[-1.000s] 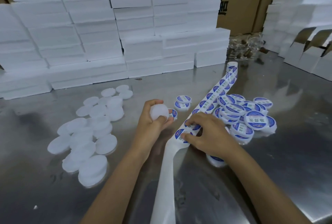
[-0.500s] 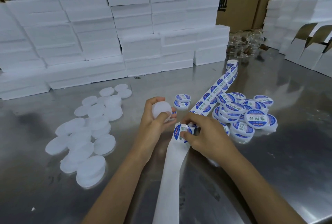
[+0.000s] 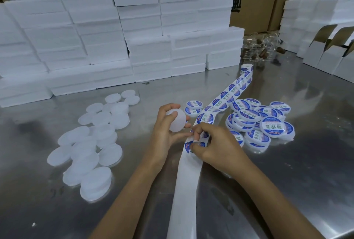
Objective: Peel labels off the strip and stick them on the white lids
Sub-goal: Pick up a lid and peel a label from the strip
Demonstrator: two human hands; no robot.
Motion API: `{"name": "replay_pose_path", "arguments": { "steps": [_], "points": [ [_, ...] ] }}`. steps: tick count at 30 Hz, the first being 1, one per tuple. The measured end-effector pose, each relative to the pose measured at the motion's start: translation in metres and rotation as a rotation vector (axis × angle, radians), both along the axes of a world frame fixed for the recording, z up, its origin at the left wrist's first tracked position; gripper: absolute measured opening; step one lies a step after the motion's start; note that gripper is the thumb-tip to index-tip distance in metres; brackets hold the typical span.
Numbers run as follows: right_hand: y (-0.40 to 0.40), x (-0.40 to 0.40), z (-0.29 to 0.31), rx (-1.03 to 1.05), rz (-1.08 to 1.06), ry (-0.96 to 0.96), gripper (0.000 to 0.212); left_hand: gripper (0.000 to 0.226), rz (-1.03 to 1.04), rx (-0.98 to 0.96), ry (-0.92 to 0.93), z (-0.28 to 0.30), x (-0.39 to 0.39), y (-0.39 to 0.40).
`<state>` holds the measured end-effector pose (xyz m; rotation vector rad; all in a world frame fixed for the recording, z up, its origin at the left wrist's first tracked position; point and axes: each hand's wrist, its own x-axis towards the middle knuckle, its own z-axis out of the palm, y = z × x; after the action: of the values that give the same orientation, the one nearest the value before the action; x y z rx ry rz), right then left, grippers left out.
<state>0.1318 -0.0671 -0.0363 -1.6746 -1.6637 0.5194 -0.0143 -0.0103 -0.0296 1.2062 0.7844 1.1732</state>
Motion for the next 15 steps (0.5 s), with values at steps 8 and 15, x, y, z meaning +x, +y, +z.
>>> {"name": "replay_pose_path", "arguments": {
  "steps": [8,15],
  "points": [
    [-0.006,-0.001,0.013,0.098,0.012,0.261,0.015,0.020,-0.062,-0.080,0.069,0.002,0.000,-0.005],
    [-0.004,0.002,0.023,0.117,0.030,0.687,0.020,0.035,-0.070,-0.136,-0.030,0.008,0.003,-0.009]
  ]
}}
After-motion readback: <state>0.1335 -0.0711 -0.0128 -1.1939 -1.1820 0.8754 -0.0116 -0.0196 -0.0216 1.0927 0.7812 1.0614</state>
